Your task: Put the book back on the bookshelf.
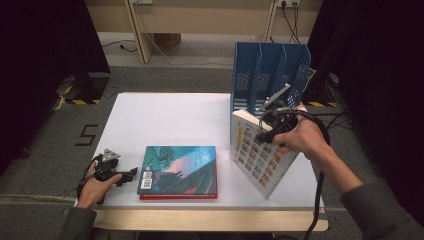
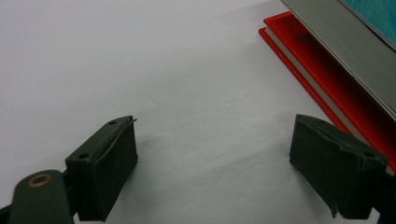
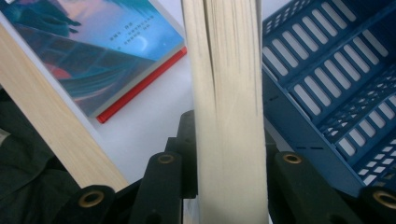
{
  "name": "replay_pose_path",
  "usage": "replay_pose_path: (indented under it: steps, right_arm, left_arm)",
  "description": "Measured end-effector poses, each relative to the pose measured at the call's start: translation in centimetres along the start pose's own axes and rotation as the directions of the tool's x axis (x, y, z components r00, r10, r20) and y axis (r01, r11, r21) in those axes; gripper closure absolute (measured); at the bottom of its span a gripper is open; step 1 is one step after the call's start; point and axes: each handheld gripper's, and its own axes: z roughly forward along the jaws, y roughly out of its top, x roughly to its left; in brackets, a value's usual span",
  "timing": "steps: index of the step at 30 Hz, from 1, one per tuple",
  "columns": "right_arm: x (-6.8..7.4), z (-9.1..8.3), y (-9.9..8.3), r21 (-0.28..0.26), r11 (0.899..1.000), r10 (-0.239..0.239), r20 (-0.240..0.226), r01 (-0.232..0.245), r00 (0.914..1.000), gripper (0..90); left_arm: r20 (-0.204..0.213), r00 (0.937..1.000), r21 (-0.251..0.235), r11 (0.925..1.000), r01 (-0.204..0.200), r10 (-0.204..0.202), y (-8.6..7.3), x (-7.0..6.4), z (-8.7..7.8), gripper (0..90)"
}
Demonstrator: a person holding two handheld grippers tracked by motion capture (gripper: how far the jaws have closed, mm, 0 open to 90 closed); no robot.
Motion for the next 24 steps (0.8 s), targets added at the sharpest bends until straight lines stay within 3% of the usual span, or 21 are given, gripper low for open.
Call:
replay_pose_path:
  steps: [12,17,18,24]
  right_arm:
    - [-0.52,0.32,-0.31,-0.004,0.995,0.097,-0.068,-0.097,0.9930,68.7]
    - [-0.44,0.44,-0.13,0.008,0.997,0.083,-0.057,-0.083,0.9949,70.3]
    - [-0.22,0.34,-0.11,0.007,0.999,0.042,-0.014,-0.042,0.9990,72.6]
    - [-0.11,0.16,-0.31,-0.011,1.000,0.024,-0.009,-0.024,0.9997,73.3]
  left_arm:
    - [-0.001,1.0000,-0.001,1.0000,-0.002,0.002,-0.04,0.01,-0.01,13.9]
    - [-0.001,1.0000,-0.003,1.0000,-0.002,0.002,-0.05,0.01,0.00,13.8]
    - [0.001,1.0000,-0.002,1.0000,-0.001,0.001,-0.05,0.03,0.00,13.7]
    - [0.002,1.0000,-0.002,1.0000,0.001,-0.001,-0.02,0.04,0.03,13.6]
